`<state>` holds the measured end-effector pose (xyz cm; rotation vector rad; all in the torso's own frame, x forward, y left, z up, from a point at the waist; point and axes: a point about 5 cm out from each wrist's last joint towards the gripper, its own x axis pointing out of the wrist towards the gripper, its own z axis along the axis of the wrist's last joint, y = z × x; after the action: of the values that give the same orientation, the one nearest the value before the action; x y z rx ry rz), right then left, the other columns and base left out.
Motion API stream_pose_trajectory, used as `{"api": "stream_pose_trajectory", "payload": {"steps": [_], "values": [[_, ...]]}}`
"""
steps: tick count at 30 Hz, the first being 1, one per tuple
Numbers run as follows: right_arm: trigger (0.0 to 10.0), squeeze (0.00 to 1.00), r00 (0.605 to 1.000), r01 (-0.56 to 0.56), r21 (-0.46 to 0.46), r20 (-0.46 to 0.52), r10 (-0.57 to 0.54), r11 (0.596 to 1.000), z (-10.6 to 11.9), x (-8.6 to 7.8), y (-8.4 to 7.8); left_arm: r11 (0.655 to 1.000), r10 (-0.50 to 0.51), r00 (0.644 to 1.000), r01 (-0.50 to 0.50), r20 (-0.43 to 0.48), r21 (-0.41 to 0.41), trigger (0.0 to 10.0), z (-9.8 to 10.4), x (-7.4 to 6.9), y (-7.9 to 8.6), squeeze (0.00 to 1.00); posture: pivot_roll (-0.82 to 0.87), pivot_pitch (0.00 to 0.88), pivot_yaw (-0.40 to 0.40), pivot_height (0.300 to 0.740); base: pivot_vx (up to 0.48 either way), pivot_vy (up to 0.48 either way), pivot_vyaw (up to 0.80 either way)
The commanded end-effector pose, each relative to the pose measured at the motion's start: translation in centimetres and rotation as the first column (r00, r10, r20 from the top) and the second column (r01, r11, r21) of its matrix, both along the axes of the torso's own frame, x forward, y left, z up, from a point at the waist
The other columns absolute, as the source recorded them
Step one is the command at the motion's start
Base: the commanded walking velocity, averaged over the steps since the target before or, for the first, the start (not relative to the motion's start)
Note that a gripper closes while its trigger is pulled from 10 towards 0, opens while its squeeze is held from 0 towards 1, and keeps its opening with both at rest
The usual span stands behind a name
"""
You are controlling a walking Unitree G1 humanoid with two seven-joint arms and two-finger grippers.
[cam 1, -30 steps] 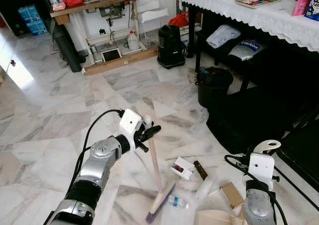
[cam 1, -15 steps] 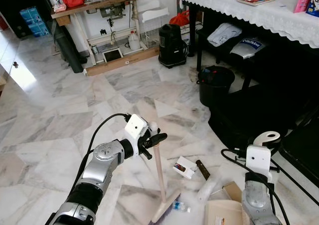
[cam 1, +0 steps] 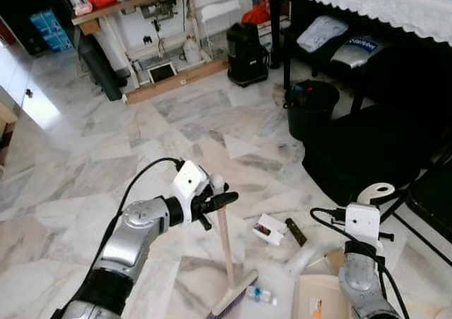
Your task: Sweep floor
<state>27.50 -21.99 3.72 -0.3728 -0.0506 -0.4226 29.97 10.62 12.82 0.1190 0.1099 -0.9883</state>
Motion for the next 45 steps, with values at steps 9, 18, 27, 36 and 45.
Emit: {"api": "stream_pose_trajectory", "payload": {"steps": [9,18,27,36,45], "values": [[10.0,0.0,0.992,-0.02,0.041,-0.125,0.025,0.999,-2.5,-1.3,1.3,0.996,-0.09,0.993,0.09,-0.075,-0.007,10.0,0.3,-1.2,-0.2,0.0,0.09,0.123,0.205,0.74,0.0,0.0,0.0],[10.0,0.0,0.991,-0.023,0.021,-0.134,0.026,1.0,-2.3,-1.2,0.2,0.948,0.314,0.946,-0.31,0.075,-0.07,10.0,1.7,1.9,1.2,0.0,0.08,0.125,0.177,0.74,0.0,0.0,0.0],[10.0,0.0,0.989,-0.032,0.019,-0.141,0.034,0.999,-2.4,-1.3,-0.1,0.817,0.517,0.821,-0.558,0.243,0.147,10.0,1.8,3.0,6.3,0.0,0.08,0.133,0.167,0.74,0.0,0.0,0.0],[10.0,0.0,0.988,-0.043,0.025,-0.148,0.046,0.999,-2.4,-1.3,0.0,0.801,0.5,0.858,-0.511,0.12,0.313,10.0,-2.9,2.7,6.6,0.0,0.09,0.152,0.163,0.74,0.0,0.0,0.0],[10.0,0.0,0.99,-0.035,0.02,-0.132,0.038,0.999,-2.3,-1.6,-0.4,0.8,0.579,0.802,-0.594,-0.148,-0.089,10.0,-2.7,4.7,3.3,0.0,0.07,0.172,0.165,0.74,0.0,0.0,0.0]]}}
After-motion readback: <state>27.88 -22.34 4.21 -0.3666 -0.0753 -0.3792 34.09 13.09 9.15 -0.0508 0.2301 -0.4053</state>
